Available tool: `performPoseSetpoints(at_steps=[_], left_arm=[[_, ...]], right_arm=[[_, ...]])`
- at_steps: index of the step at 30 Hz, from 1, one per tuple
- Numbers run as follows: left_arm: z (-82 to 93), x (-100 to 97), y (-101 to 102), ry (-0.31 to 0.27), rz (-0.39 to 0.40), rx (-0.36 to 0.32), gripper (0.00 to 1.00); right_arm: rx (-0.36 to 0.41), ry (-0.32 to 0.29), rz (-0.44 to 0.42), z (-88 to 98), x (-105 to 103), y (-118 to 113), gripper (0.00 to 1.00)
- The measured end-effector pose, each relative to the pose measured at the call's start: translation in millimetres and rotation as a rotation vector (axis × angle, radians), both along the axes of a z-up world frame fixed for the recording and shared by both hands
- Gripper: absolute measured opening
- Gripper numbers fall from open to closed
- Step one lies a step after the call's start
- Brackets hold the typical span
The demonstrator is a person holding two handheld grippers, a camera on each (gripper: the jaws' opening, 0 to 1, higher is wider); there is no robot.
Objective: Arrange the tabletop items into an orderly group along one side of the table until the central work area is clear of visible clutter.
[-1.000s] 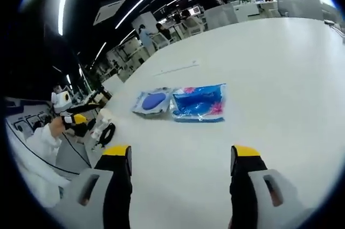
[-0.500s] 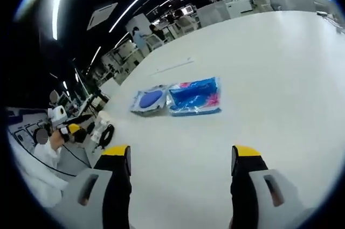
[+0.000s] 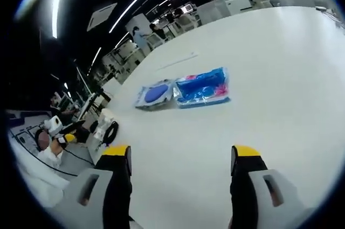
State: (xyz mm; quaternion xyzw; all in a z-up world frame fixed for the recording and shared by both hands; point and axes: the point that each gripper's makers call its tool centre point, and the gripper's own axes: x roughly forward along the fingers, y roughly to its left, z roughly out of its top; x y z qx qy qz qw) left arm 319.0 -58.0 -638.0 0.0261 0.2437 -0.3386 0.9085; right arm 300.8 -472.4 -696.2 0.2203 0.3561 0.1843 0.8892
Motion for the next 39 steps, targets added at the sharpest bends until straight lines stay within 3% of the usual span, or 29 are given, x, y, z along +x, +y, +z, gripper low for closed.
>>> performPoseSetpoints(at_steps=[4,7,12,16,18,19,20,22,28,33,36,37,39], left_arm=[[-1.4,-21.5,5,-0.027,-0.010,0.041,1.00],[6.3,-34.2,9,-0.043,0.003,-0.005,1.00],[10.6,-44.9,15,-0.114,0.001,0.013,1.00],[3.5,-49.7,15,-0.089,0.011,-0.025,1.00],[-0.4,-51.4,15,-0.094,0.018,-0.005,1.00],[1.0,-50.2,15,-0.115,0.013,0.018,1.00],[7.5,-46.6,12,-0.175,0.007,0.027,1.00],[16.9,-44.5,10,-0.234,0.007,-0.011,1.00],[5.1,-45.3,9,-0.176,0.006,0.010,1.00],[0.2,-50.5,1,-0.181,-0.042,0.041,1.00],[3.6,-48.2,4,-0.168,-0.026,0.005,1.00],[7.0,-47.0,4,-0.165,-0.017,-0.028,1.00],[6.4,-46.4,6,-0.160,-0.015,-0.029,1.00]], right_arm=[[0.012,0.006,0.010,-3.5,0,10,0.74],[0.013,0.007,0.024,-3.9,0,19,0.73],[-0.027,-0.010,0.057,-1.7,-2,30,0.73],[-0.064,-0.009,0.067,-2.4,-5,30,0.73],[-0.066,-0.006,0.069,-2.0,-6,30,0.73],[-0.065,-0.006,0.070,-1.7,-7,30,0.73],[-0.059,-0.006,0.068,-0.9,-7,31,0.73],[-0.057,-0.007,0.065,-0.1,-8,32,0.73],[-0.087,-0.012,0.094,-1.8,-3,47,0.71],[-0.035,-0.025,0.147,-2.6,7,86,0.71],[-0.034,-0.032,0.179,-1.1,11,103,0.71],[-0.039,-0.051,0.210,1.4,13,112,0.72],[-0.041,-0.071,0.274,5.6,15,128,0.72]])
